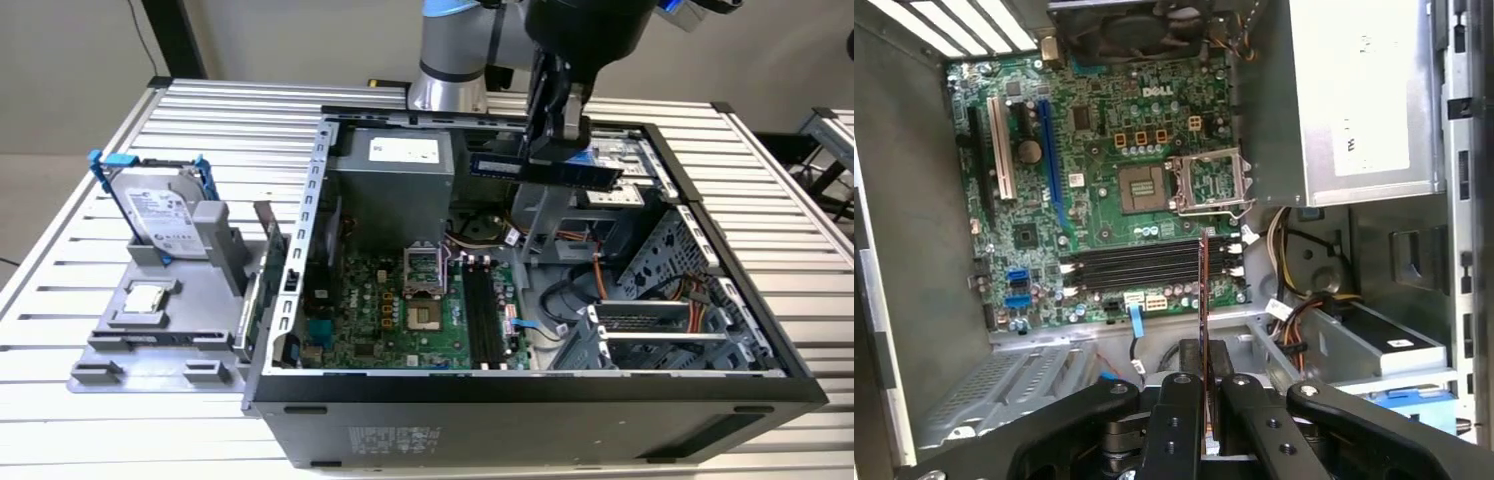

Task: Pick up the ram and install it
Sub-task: 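Insert the ram into the slot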

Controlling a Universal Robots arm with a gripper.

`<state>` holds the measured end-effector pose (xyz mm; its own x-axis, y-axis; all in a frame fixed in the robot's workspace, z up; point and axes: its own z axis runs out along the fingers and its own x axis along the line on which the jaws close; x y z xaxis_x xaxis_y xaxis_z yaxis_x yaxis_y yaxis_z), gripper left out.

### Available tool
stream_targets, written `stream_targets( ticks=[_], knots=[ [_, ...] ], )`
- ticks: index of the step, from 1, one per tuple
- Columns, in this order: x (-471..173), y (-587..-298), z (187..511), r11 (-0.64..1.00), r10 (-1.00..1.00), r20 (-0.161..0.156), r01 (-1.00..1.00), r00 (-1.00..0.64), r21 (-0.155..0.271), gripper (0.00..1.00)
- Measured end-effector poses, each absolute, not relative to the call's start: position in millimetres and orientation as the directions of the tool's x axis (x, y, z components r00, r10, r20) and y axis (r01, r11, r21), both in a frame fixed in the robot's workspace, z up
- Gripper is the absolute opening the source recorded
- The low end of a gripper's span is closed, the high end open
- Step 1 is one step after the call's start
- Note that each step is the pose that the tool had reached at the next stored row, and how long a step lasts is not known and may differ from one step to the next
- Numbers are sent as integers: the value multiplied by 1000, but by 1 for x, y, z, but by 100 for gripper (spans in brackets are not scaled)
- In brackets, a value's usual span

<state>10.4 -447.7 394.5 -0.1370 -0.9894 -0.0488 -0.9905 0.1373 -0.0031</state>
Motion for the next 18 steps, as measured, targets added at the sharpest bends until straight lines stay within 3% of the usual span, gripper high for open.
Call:
stream_targets(
  ticks=[18],
  knots=[
    [11,-441,394,98,-994,-49,-995,-98,-3,0]
  ],
)
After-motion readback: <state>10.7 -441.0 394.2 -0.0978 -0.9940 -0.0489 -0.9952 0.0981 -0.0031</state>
